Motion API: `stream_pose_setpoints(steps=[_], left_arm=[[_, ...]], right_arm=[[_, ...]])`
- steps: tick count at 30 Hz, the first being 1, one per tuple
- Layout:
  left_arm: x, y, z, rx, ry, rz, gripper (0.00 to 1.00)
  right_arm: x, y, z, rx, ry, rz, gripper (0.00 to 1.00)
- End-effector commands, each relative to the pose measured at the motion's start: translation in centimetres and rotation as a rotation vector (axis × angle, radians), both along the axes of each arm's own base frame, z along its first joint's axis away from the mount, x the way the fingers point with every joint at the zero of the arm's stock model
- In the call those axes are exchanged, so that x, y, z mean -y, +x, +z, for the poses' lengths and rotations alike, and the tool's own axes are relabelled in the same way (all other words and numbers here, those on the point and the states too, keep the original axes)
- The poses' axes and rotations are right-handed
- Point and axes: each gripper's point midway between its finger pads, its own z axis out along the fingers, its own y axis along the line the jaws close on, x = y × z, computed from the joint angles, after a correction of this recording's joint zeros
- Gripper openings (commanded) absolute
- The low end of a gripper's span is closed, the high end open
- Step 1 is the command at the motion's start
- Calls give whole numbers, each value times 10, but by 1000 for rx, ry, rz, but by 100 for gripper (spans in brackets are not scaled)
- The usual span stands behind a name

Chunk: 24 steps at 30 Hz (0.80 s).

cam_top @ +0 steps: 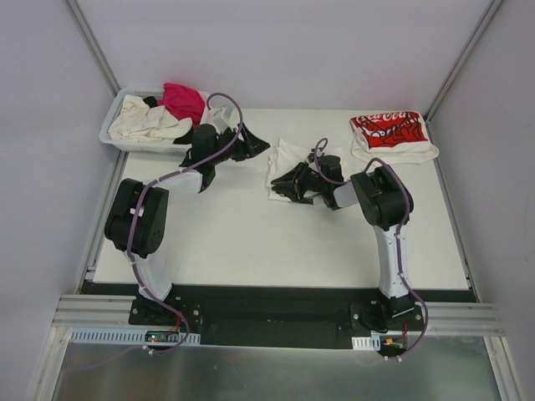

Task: Fold and stack the t-shirts
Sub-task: Smooth out wrinkles on the folded tshirt

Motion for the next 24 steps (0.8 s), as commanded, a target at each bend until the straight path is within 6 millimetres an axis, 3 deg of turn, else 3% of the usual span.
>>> stream_pose_setpoints(steps=[1, 4, 8, 9, 11, 12, 14, 15, 17, 18, 19, 24], left_arm=[[-1, -5, 28, 92, -29, -8, 62], [0, -6, 28, 92, -36, -17, 62], [0, -9, 33, 118, -21, -29, 62], [-1, -12, 35, 131, -13, -35, 62], [-3, -12, 38, 140, -11, -30, 62], [-3, -14, 38, 142, -8, -33, 62], [-4, -15, 39, 147, -9, -32, 62], [-4, -17, 39, 147, -11, -33, 62], [-4, -17, 39, 149, -9, -33, 62], [-6, -17, 39, 148, -8, -30, 62], [-6, -17, 38, 146, -7, -29, 62], [-8, -16, 38, 142, -9, -33, 62]], right_arm=[[1, -26, -4, -97, -14, 27, 33], [1, -20, 2, -91, 7, 40, 33], [0, 9, 36, -12, 39, 40, 34], [0, 24, 55, 38, 56, 40, 34], [2, 39, 66, 51, 43, 34, 34], [2, 54, 86, 104, 53, 19, 35], [3, 66, 83, 95, 13, 18, 36], [1, 78, 93, 125, 19, 12, 36], [1, 88, 94, 121, 13, 7, 36], [3, 94, 83, 99, 2, -4, 36], [1, 101, 89, 118, 7, -6, 36], [2, 116, 51, 63, -20, -32, 36]])
